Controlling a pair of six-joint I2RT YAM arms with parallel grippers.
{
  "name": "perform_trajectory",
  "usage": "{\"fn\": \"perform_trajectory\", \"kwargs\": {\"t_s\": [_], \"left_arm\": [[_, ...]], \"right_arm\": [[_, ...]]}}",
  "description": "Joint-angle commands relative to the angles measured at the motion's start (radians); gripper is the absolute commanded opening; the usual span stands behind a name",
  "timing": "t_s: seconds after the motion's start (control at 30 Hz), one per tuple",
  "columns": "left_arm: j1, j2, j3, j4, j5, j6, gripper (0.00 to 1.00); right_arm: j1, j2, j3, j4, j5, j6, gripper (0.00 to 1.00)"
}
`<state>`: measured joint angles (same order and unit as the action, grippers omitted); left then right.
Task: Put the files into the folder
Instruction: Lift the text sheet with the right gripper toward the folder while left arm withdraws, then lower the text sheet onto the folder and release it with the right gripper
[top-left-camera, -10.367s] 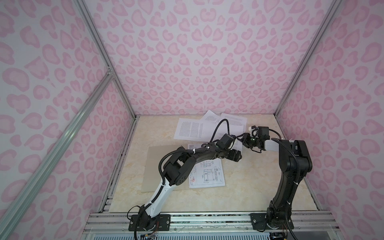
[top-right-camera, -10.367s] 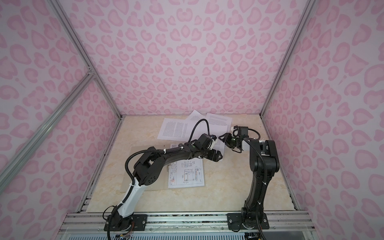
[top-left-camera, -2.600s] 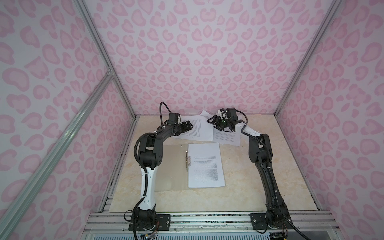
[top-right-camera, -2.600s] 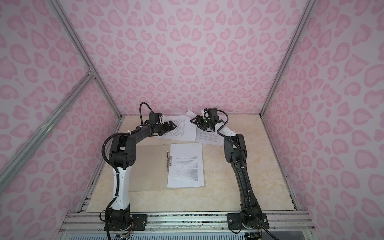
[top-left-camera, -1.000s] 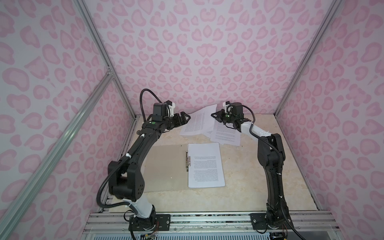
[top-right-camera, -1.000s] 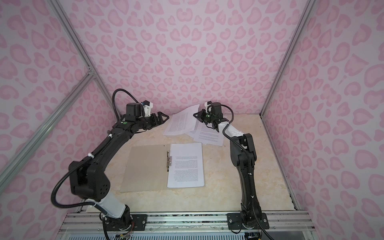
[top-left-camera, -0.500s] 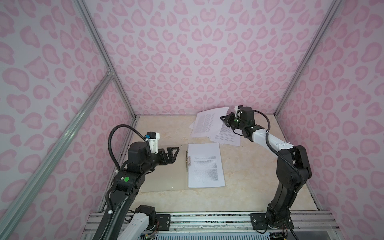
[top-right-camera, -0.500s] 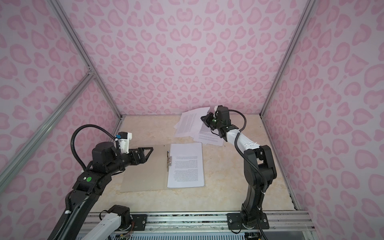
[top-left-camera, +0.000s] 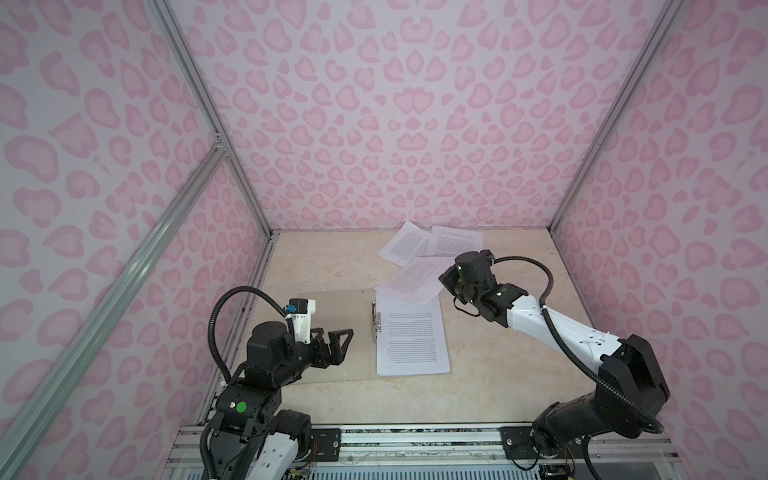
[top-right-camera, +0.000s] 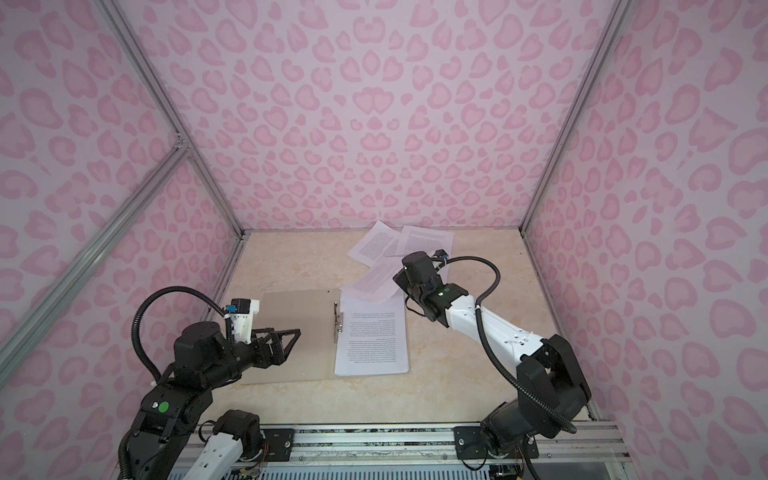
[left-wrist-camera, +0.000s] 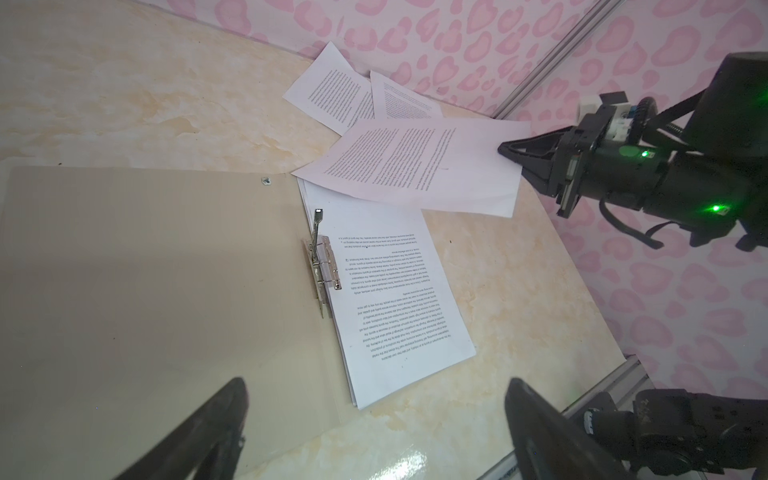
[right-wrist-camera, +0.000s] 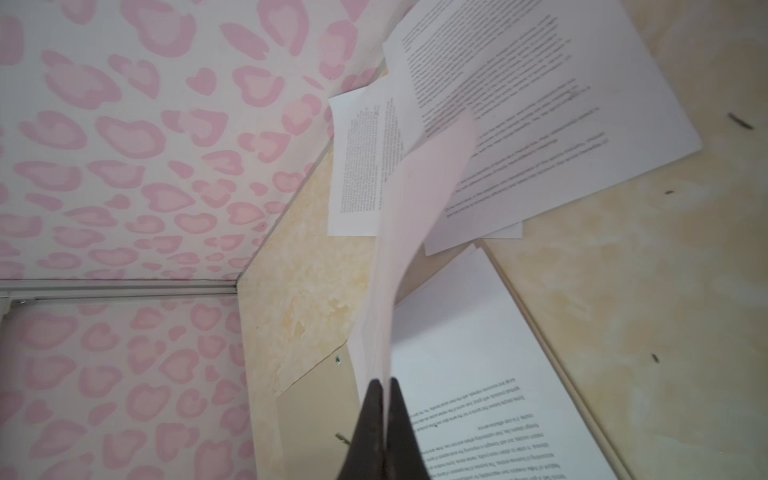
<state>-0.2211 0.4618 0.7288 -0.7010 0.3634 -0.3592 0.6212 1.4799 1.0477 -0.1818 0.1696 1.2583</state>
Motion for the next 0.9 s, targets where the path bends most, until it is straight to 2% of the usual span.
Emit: {"fn": "perform_trajectory", "kwargs": {"t_s": [0.0, 0.23, 0.4, 0.47, 0.53, 0.6, 0.67, 0.73, 0.87], "left_arm": [[-0.014, -0.027, -0.014, 0.039, 0.006, 0.003, 0.97], [-0.037, -0.032, -0.026, 0.053, -0.009, -0.004, 0.98], [-0.045, -0.036, -0.029, 0.054, -0.008, -0.007, 0.97], [-0.047, -0.038, -0.029, 0.054, -0.012, -0.007, 0.97], [-0.050, -0.038, -0.027, 0.053, -0.012, -0.009, 0.98], [-0.051, -0.036, -0.026, 0.053, -0.011, -0.009, 0.98], [-0.051, -0.025, -0.022, 0.051, -0.008, -0.009, 0.98], [-0.050, -0.003, -0.009, 0.047, 0.004, -0.009, 0.97], [-0.052, 0.040, 0.006, 0.061, 0.063, -0.046, 0.97]], "right_arm": [[0.054, -0.026, -0.062, -0.038, 0.155, 0.100, 0.00], [0.173, -0.061, -0.139, -0.124, 0.286, 0.259, 0.00], [0.245, -0.051, -0.183, -0.178, 0.320, 0.379, 0.00], [0.263, -0.039, -0.175, -0.205, 0.329, 0.397, 0.19], [0.269, -0.027, -0.169, -0.229, 0.324, 0.405, 0.49], [0.274, -0.019, -0.164, -0.250, 0.318, 0.396, 0.72], [0.275, -0.021, -0.165, -0.247, 0.311, 0.343, 0.88], [0.277, -0.040, -0.186, -0.230, 0.298, 0.272, 0.96], [0.278, -0.114, -0.271, -0.160, 0.291, 0.085, 0.96]]}}
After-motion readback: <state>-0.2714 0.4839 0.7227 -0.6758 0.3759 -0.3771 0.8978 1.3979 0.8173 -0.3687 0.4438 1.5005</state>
